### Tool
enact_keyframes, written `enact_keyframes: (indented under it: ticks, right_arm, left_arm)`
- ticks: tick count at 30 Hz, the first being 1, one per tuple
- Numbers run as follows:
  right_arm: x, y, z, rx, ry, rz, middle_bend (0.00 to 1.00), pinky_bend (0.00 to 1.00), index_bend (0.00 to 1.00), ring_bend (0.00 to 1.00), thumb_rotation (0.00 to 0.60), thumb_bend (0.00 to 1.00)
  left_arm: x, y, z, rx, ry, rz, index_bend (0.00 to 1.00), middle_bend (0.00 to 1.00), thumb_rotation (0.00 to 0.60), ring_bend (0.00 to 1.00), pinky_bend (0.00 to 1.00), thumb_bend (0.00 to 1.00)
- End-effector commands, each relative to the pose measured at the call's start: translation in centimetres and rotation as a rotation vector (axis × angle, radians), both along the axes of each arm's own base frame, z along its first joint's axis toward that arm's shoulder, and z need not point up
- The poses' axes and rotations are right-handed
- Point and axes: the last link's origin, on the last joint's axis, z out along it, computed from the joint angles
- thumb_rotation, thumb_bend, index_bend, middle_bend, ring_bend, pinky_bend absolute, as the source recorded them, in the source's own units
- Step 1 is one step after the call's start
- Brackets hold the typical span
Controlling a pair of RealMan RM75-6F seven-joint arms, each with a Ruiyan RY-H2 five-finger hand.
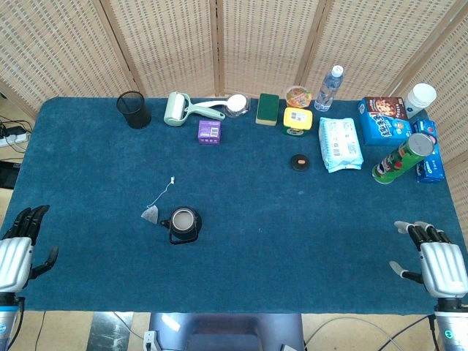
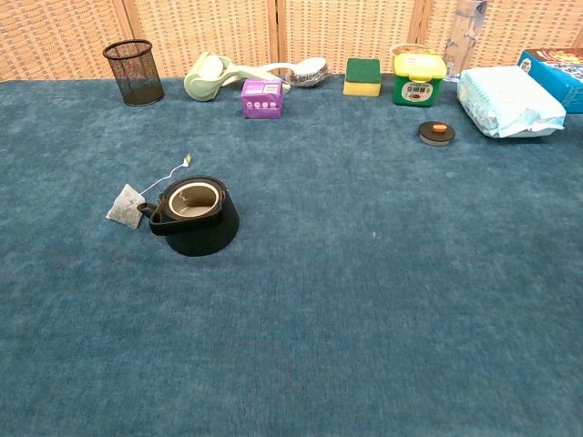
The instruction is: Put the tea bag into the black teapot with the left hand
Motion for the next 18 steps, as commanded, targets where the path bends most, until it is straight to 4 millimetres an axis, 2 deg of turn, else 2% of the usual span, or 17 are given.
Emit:
enact_keyframes:
  ticks: [1, 8, 12, 18]
  right_arm:
    - [-0.05, -0.06, -0.06, 0.001, -0.001, -0.001, 0.36, 0.30, 0.26, 0.27, 0.600, 0.10]
    - [-0.27, 0.26, 0.03, -0.005, -0.008, -0.005, 0.36, 0.30, 0.26, 0.27, 0.600, 0.10]
    - [-0.24, 0.51, 0.11, -0.011, -0.011, -0.002, 0.36, 0.30, 0.26, 0.27, 0.600, 0.10]
    - [-0.02, 0.68, 0.22, -0.014, -0.010, 0.005, 0.36, 0.30, 0.26, 0.27, 0.600, 0.10]
  left_arm:
    - [-0.01, 0.02, -0.07, -0.002, 0.000, 0.002, 0.02, 0.09, 0.600, 0.04, 0.25, 0.45]
    - [0.24, -0.18, 0.18, 0.014, 0.000, -0.008, 0.02, 0.09, 0.600, 0.04, 0.24, 0.45]
    - [0.24, -0.48, 0.36, 0.015, -0.001, -0.012, 0.02, 0.09, 0.600, 0.04, 0.16, 0.45]
    - [0.13, -0.62, 0.61, 0.022, 0.001, -0.015, 0.02, 0.09, 0.600, 0.04, 0.16, 0.45]
